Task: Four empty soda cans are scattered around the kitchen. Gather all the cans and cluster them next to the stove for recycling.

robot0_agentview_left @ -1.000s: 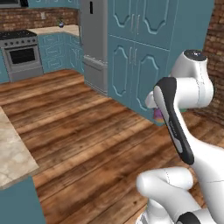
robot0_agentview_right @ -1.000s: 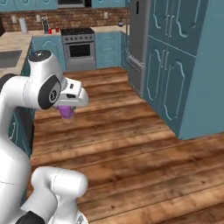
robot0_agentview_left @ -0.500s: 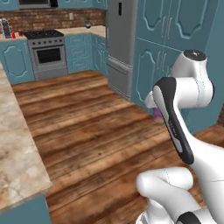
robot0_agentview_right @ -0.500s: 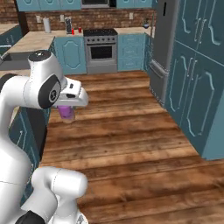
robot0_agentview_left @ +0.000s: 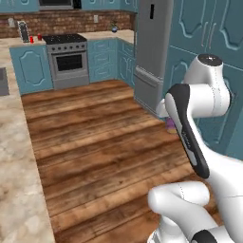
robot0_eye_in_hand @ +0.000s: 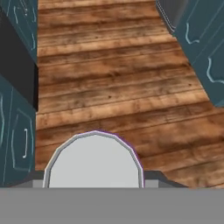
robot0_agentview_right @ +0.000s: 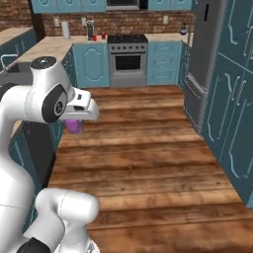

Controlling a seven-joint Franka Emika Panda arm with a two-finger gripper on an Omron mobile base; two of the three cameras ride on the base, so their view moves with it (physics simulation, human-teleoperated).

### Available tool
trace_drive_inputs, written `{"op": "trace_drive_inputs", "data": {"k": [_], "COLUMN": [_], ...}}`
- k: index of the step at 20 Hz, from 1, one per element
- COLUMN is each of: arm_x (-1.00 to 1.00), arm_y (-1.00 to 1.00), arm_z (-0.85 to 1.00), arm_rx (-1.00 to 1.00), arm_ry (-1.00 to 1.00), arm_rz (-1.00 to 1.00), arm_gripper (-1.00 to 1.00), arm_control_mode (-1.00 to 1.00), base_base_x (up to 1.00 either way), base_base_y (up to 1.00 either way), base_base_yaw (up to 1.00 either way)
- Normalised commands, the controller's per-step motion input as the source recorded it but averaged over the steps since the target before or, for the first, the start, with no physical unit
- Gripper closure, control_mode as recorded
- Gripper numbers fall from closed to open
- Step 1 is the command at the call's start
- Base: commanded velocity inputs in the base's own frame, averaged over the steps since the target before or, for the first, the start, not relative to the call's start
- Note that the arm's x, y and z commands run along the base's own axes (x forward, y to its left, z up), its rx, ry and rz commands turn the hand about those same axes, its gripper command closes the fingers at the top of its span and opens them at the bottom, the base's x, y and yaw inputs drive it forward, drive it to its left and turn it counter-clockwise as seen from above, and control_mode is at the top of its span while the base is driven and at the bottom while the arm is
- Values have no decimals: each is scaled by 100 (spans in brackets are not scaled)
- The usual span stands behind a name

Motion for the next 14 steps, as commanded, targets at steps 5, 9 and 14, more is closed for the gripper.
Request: {"op": "trace_drive_inputs", "data": {"k": [5,9,14], "arm_x": [0,0,0], "arm_y": [0,0,0], "arm_z": [0,0,0], "arm_rx": [0,0,0], "arm_ry": [0,0,0], "arm_rz": [0,0,0], "arm_gripper": [100,100,100], "arm_control_mode": [100,100,100], "base_base_x": [88,95,94], "base_base_y": [-37,-30,-23], "base_base_yaw": [13,16,17]}}
